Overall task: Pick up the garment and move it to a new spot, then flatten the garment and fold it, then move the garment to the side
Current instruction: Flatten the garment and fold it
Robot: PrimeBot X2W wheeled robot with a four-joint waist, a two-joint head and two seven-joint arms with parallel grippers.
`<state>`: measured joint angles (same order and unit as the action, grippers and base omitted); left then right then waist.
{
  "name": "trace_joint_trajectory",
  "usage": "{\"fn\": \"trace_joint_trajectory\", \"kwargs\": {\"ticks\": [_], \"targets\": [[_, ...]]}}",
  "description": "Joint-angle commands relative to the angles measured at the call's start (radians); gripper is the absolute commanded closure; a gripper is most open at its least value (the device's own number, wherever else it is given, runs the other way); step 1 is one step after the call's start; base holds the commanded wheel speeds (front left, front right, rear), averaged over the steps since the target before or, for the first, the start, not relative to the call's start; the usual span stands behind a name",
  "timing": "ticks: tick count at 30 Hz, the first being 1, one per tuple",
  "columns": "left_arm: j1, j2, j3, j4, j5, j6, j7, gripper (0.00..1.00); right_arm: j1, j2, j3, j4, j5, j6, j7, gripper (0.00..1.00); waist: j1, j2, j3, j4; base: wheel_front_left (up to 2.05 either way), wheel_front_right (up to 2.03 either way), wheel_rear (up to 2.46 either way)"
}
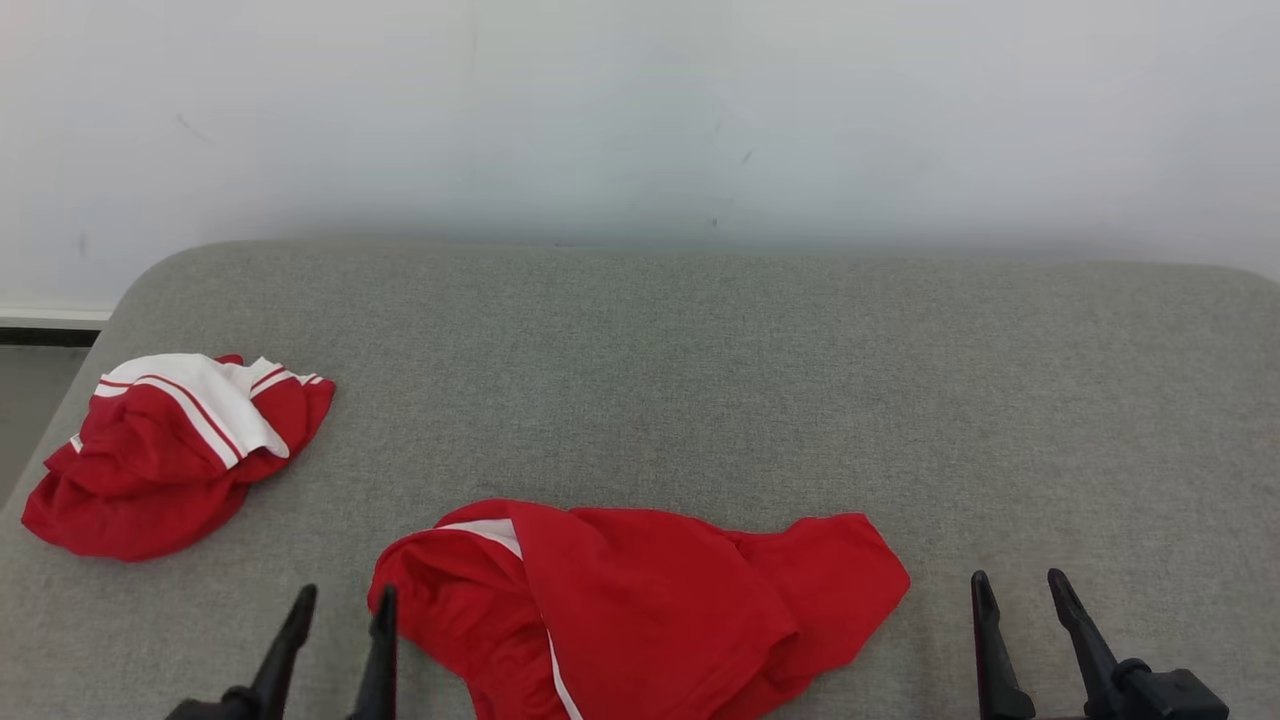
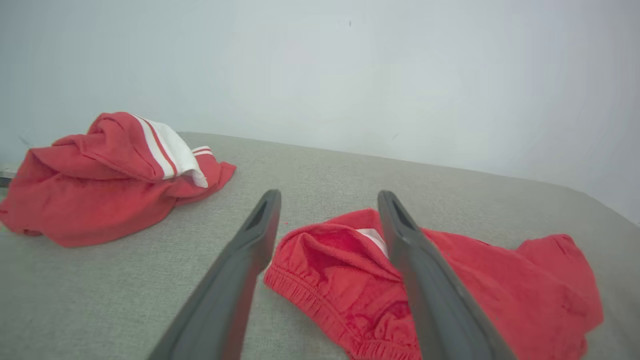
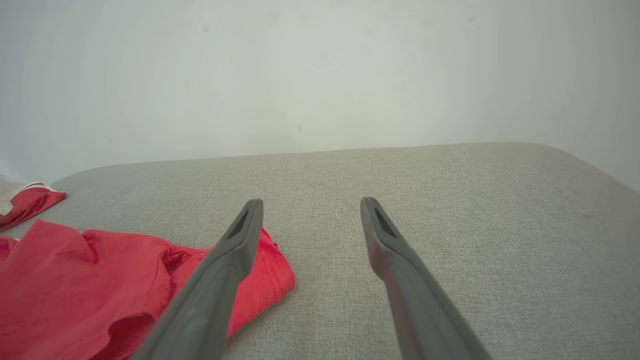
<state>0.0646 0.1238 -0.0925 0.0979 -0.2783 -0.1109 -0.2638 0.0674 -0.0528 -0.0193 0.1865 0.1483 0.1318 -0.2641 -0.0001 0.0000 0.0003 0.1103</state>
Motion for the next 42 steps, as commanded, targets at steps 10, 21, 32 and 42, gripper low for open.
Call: {"fn": "trace_joint_trajectory", "kwargs": {"ticks": [10, 21, 32, 42], "targets": [[-0.029, -0.025, 0.132, -0.003, 0.081, -0.002, -0.001, 0.0, -0.001, -0.017, 0.055, 0.022, -0.002, -0.002, 0.0, 0.0, 0.0001, 0.0, -0.005, 0.011, 0.0, 0.0, 0.0], [-0.063, -0.052, 0.121, 0.02, 0.081, -0.018, -0.001, 0.0, -0.102, -0.053, 0.305, 0.158, 0.013, -0.002, 0.0, 0.0, 0.0001, 0.0, 0.022, 0.072, 0.0, 0.0, 0.0], [-0.076, -0.065, 0.113, 0.029, 0.072, -0.018, -0.001, 0.0, -0.207, -0.06, 0.382, 0.396, 0.025, -0.002, 0.0, 1.0, 0.0001, 0.0, 0.042, 0.143, 0.0, 0.0, 0.0], [-0.067, -0.069, 0.104, 0.032, 0.069, -0.018, -0.001, 0.0, -0.294, -0.086, 0.346, 0.29, 0.089, -0.002, 0.0, 1.0, 0.0001, 0.0, 0.04, 0.137, 0.0, 0.0, 0.0]]}}
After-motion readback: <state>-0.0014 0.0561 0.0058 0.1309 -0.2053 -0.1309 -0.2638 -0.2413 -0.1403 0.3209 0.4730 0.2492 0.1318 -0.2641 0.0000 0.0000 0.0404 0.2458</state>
